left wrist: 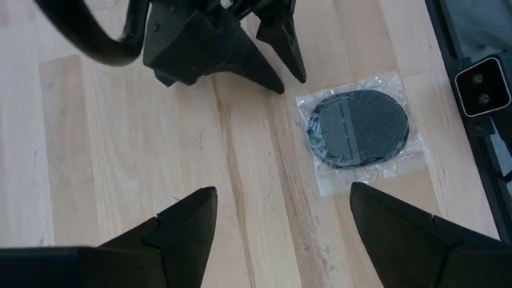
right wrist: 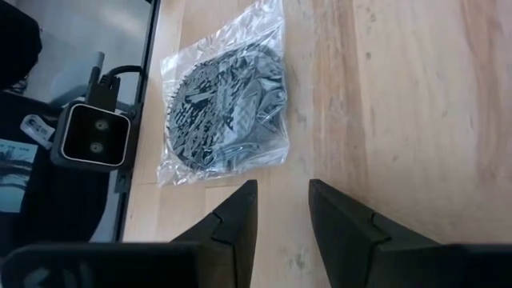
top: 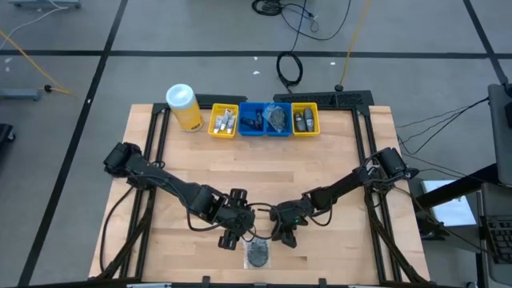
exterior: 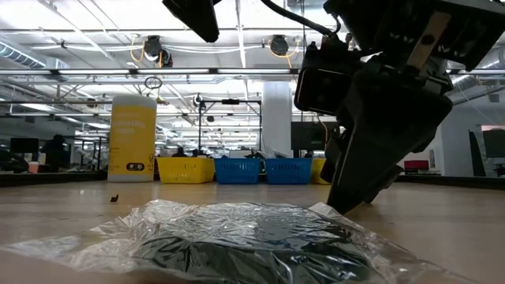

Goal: Pick & Place Travel size toiletries
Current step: Put the hairbrush into the right blue bin

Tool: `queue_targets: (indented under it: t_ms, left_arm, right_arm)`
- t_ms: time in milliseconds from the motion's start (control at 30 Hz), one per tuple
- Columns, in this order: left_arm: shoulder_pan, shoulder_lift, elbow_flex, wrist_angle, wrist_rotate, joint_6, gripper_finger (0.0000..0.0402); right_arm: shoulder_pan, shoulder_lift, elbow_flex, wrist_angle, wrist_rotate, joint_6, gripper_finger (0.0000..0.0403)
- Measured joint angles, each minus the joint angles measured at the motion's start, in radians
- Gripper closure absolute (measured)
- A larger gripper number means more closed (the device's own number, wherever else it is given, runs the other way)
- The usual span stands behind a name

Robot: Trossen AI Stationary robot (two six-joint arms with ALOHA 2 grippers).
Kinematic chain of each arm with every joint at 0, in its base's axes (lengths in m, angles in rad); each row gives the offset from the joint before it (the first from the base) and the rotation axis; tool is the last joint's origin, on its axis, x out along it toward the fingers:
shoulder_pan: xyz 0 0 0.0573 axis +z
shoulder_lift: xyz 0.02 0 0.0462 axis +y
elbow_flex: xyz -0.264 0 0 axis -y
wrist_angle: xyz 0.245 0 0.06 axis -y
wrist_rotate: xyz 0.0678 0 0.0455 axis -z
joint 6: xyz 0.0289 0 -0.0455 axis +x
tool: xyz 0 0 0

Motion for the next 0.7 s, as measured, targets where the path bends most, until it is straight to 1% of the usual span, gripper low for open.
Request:
queue_targets:
  t_ms: [233, 367, 500, 700]
  left_arm:
    - [0.0, 0.0, 0.0, 0.0, 0.0, 0.005, 0.0117]
    - [0.0, 0.0, 0.0, 0.0, 0.0, 0.006, 0.0117]
    - [0.0, 0.0, 0.0, 0.0, 0.0, 0.006, 0.0117]
    - [0.0, 0.0, 0.0, 0.0, 0.0, 0.006, 0.0117]
  right_arm:
    - [0.0, 0.0, 0.011, 0.0, -0.002, 0.01, 0.0298]
    - [0.0, 0.001, 0.029, -0.001, -0.002, -0.011, 0.0298]
    - [0.001, 0.031, 0.03, 0.0, -0.001, 0.0, 0.0298]
    - [0.001, 0.08, 0.032, 0.077, -0.012, 0.033, 0.0298]
